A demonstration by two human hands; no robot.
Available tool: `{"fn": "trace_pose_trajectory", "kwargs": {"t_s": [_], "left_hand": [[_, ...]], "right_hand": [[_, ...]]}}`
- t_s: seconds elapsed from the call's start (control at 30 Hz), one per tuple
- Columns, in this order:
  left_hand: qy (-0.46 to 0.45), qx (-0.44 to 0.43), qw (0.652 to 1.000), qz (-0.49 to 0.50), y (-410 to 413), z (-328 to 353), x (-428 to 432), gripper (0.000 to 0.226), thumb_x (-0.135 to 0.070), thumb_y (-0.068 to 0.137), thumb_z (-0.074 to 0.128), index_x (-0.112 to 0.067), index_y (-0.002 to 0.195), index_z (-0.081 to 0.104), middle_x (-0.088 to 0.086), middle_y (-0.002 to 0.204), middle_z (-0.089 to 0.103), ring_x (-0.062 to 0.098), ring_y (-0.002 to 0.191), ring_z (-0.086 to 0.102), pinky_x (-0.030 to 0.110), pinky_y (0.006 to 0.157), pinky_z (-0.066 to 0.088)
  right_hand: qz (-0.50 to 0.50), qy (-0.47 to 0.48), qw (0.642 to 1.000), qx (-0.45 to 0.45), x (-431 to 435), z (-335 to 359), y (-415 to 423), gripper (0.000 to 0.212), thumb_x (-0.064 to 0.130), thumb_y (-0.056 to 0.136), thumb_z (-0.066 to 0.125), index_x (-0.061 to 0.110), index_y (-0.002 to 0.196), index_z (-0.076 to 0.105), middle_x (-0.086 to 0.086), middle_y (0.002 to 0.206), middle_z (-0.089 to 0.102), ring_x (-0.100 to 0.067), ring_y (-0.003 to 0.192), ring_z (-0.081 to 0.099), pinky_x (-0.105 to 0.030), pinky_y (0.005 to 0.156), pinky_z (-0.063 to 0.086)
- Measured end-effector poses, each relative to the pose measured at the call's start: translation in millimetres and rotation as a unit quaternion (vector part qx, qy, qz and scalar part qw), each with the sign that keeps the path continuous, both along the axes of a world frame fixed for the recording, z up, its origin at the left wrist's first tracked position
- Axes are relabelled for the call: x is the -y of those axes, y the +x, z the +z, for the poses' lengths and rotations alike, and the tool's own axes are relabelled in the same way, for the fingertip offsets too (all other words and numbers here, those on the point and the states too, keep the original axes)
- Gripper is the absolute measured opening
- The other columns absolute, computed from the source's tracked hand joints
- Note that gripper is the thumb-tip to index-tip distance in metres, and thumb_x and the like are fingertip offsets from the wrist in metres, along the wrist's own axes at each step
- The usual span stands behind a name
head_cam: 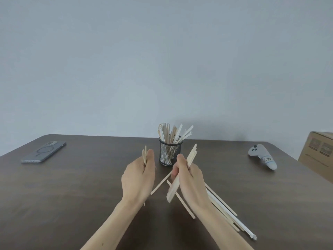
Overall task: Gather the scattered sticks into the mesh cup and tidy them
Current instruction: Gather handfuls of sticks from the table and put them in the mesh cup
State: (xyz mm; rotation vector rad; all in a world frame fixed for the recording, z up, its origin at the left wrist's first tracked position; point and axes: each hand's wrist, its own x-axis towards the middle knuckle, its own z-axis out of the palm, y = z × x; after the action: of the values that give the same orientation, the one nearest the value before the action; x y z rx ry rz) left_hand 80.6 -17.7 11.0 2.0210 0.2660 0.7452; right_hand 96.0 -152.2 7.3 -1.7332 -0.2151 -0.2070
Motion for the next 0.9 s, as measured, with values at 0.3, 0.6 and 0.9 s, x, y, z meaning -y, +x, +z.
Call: {"fn": "trace_pose_trajectory", "kwargs": {"t_s": [0.3,0.6,0.9], "left_hand": [[0.06,0.052,0.992,-0.095,59,87,0,0.062,-0.049,0.105,0.031,-0.005,0.065,0.046,0.005,0.057,0.046,0.023,0.055,0.042,0.035,0.061,0.038],[0.047,0.074,0.991,-0.105,133,117,-3,0.056,-0.044,0.105,0.044,-0.003,0.071,0.059,0.033,0.059,0.065,0.032,0.042,0.069,0.046,0.063,0.059],[0.056,-0.002,0.996,-0.075,158,85,-11,0.033,-0.038,0.096,0.064,-0.007,0.084,0.071,0.006,0.073,0.071,0.028,0.056,0.062,0.029,0.056,0.048]], "right_hand": [[-0.108,-0.214,0.961,0.137,-3,91,58,0.061,0.051,0.102,0.027,0.011,0.074,0.064,-0.003,0.072,0.068,-0.028,0.076,0.064,-0.035,0.073,0.045],[-0.161,-0.322,0.911,0.201,-17,119,136,0.061,0.058,0.099,0.031,0.016,0.08,0.07,0.001,0.077,0.073,-0.026,0.074,0.068,-0.033,0.069,0.049],[-0.146,-0.368,0.912,0.111,-9,94,159,0.047,0.057,0.088,0.048,0.016,0.074,0.066,0.003,0.073,0.07,-0.025,0.079,0.066,-0.029,0.064,0.039]]}}
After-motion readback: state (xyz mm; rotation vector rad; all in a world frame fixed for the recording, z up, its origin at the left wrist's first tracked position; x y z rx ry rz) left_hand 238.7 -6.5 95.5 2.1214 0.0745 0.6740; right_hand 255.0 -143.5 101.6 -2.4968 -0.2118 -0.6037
